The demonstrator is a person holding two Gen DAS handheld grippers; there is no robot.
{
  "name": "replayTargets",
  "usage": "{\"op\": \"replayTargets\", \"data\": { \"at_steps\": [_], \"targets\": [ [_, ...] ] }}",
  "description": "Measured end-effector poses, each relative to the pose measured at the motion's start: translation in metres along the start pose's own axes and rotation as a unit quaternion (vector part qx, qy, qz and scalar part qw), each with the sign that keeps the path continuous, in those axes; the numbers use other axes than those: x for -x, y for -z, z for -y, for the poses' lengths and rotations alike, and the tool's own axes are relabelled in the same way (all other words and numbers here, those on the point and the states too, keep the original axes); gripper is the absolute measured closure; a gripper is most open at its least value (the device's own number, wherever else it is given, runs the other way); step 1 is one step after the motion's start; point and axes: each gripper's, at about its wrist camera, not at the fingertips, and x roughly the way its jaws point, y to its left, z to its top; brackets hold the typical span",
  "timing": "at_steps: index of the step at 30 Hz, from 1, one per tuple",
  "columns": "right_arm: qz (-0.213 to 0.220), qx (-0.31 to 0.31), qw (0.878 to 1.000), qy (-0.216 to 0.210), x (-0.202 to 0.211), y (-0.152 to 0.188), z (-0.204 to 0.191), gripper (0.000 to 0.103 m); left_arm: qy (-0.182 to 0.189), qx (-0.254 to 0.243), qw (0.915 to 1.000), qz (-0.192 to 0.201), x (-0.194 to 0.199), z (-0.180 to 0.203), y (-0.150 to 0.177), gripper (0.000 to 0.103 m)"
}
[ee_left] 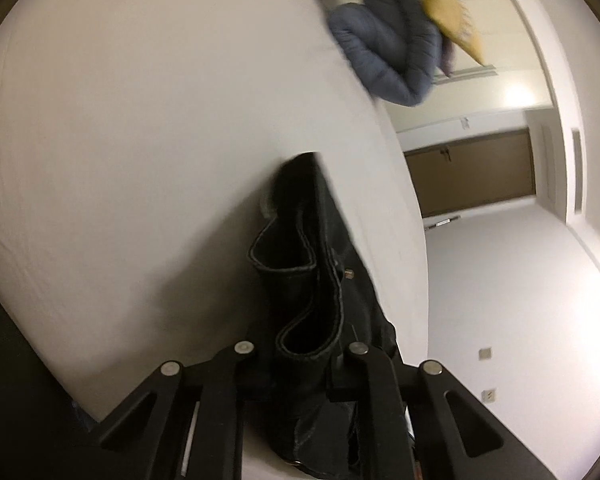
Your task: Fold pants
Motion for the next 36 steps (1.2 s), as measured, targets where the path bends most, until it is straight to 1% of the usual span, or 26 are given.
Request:
{"op": "replayTargets", "data": {
  "at_steps": [1,2,3,5,6,8,9,11,13,14,15,16,20,22,23,24,26,27,28,29,30,31,32,33,35,36],
  "targets": [
    [-0.019,-0.003,0.999,0.028,-0.012,-0.001,0.007,0.058,-0.005,-0.021,0.9997,0.006,0.004,0.014,0.002,0.089],
    [-0.02,0.011,0.999,0.044,-0.017,0.0,0.011,0.06,-0.007,-0.035,0.9993,0.01,0.006,0.023,0.005,0.089],
    [-0.019,0.018,0.999,0.047,-0.019,-0.001,0.008,0.061,-0.007,-0.05,0.9986,0.015,0.009,0.034,0.007,0.089],
    [-0.025,0.018,0.998,0.063,-0.02,-0.003,-0.002,0.059,-0.011,-0.081,0.9963,0.026,0.014,0.056,0.013,0.089],
    [-0.029,0.023,0.997,0.064,-0.021,-0.004,-0.008,0.056,-0.013,-0.095,0.995,0.03,0.015,0.066,0.016,0.089],
    [-0.045,0.053,0.997,0.028,-0.025,-0.004,-0.029,0.056,-0.015,-0.117,0.9923,0.037,0.016,0.083,0.024,0.089],
    [-0.054,0.066,0.996,0.025,-0.03,-0.005,-0.037,0.053,-0.015,-0.123,0.9915,0.038,0.016,0.089,0.026,0.089],
    [-0.067,0.085,0.993,0.053,-0.042,-0.01,-0.043,0.051,-0.018,-0.146,0.9883,0.039,0.016,0.101,0.033,0.089],
    [-0.084,0.065,0.99,0.09,-0.059,-0.018,-0.028,0.05,-0.02,-0.166,0.9853,0.036,0.013,0.112,0.035,0.089],
    [-0.084,0.054,0.991,0.085,-0.065,-0.023,-0.016,0.052,-0.019,-0.174,0.984,0.035,0.013,0.117,0.035,0.089],
    [-0.073,0.054,0.993,0.069,-0.064,-0.025,-0.012,0.056,-0.017,-0.177,0.9835,0.035,0.012,0.121,0.035,0.089],
    [-0.07,0.054,0.994,0.062,-0.064,-0.028,-0.011,0.057,-0.014,-0.182,0.9825,0.035,0.012,0.126,0.037,0.089],
    [-0.071,0.098,0.99,0.073,-0.066,-0.026,-0.019,0.056,-0.009,-0.216,0.9758,0.034,0.006,0.154,0.048,0.089],
    [-0.075,0.085,0.991,0.065,-0.062,-0.03,-0.019,0.054,-0.01,-0.24,0.9704,0.03,0.002,0.173,0.057,0.089],
    [-0.077,0.059,0.994,0.043,-0.054,-0.034,-0.019,0.053,-0.01,-0.259,0.9654,0.028,-0.001,0.187,0.063,0.089],
    [-0.076,0.047,0.996,0.02,-0.048,-0.036,-0.017,0.052,-0.009,-0.276,0.9607,0.023,-0.005,0.2,0.07,0.089],
    [-0.054,0.046,0.997,-0.039,-0.021,-0.046,-0.024,0.052,-0.006,-0.311,0.9503,0.01,-0.018,0.224,0.087,0.089],
    [-0.042,0.044,0.997,-0.053,-0.008,-0.051,-0.024,0.049,-0.005,-0.334,0.9427,0.001,-0.029,0.238,0.099,0.089],
    [-0.033,0.038,0.996,-0.069,0.004,-0.057,-0.024,0.044,-0.005,-0.358,0.9336,-0.009,-0.039,0.25,0.115,0.089],
    [-0.024,0.031,0.995,-0.089,0.019,-0.065,-0.022,0.042,-0.007,-0.394,0.9186,-0.025,-0.057,0.264,0.138,0.089],
    [-0.014,0.026,0.995,-0.1,0.033,-0.072,-0.02,0.039,-0.008,-0.414,0.9095,-0.036,-0.068,0.268,0.154,0.089],
    [-0.005,0.029,0.994,-0.101,0.045,-0.077,-0.02,0.033,-0.009,-0.434,0.8994,-0.049,-0.08,0.273,0.173,0.089],
    [0.005,0.039,0.995,-0.091,0.058,-0.082,-0.019,0.028,-0.013,-0.453,0.889,-0.066,-0.097,0.274,0.196,0.088],
    [0.012,0.047,0.996,-0.074,0.069,-0.084,-0.017,0.022,-0.017,-0.459,0.8846,-0.078,-0.106,0.273,0.208,0.088],
    [0.01,0.044,0.997,-0.056,0.084,-0.084,-0.006,0.021,-0.031,-0.472,0.8742,-0.108,-0.125,0.265,0.234,0.088],
    [0.01,0.039,0.998,-0.053,0.09,-0.084,0.0,0.021,-0.044,-0.481,0.8664,-0.126,-0.134,0.259,0.245,0.088]
  ]
}}
